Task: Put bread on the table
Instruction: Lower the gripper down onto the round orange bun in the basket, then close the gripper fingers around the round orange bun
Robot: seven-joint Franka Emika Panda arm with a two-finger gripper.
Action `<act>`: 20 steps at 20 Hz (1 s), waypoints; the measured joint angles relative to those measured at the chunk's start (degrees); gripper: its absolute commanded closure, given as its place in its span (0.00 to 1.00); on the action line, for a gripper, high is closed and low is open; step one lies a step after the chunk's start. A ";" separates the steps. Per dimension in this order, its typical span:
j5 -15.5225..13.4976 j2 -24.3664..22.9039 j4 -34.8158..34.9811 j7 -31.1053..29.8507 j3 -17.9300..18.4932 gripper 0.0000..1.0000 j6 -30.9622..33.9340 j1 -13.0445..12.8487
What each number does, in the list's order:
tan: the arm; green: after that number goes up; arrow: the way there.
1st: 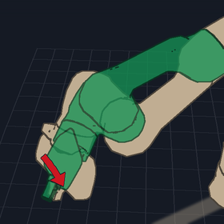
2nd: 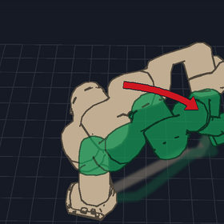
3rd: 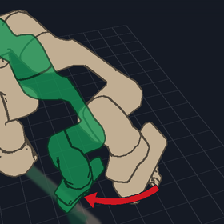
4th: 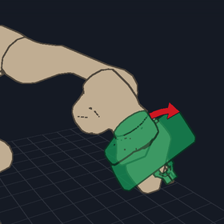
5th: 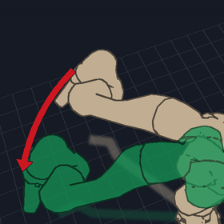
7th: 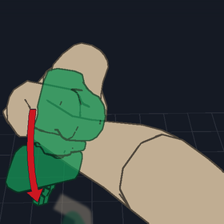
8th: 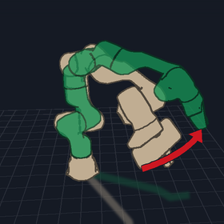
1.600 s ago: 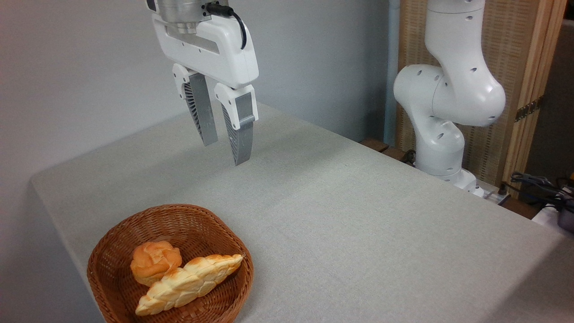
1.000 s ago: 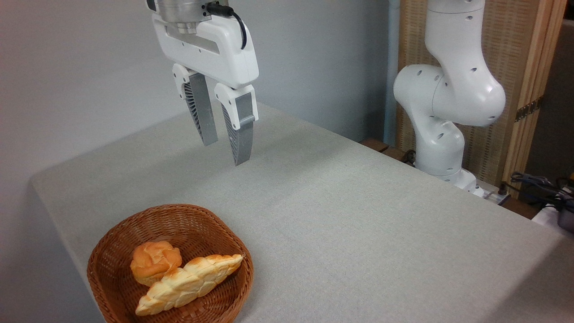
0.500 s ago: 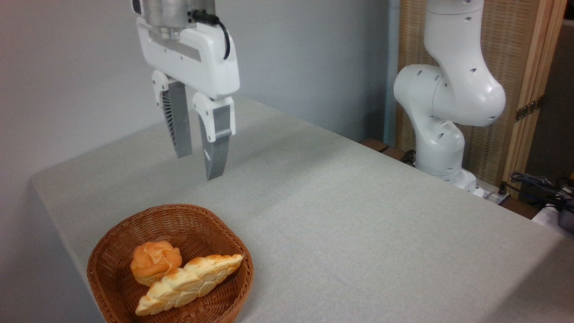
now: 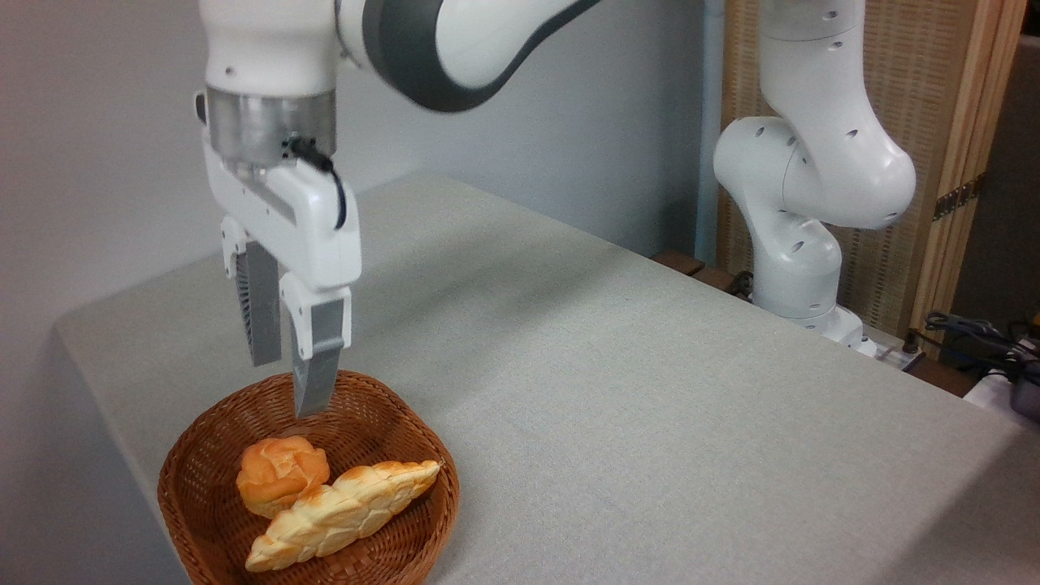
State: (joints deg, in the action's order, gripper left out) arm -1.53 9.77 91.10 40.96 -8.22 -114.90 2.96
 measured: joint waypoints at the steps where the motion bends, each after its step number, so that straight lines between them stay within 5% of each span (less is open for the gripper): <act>1: 0.00 0.70 0.00 0.00 -0.26 0.00 -0.63 -0.05; 14: 0.10 7.21 4.03 3.26 -4.25 0.00 -9.45 -0.28; 17: 3.29 8.36 4.33 3.99 -4.79 0.00 -9.48 -0.29; 20: 5.13 9.81 4.36 3.97 -5.89 0.24 -9.59 -0.35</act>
State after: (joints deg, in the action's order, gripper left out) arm 3.60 19.58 95.45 44.92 -14.11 -124.50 2.62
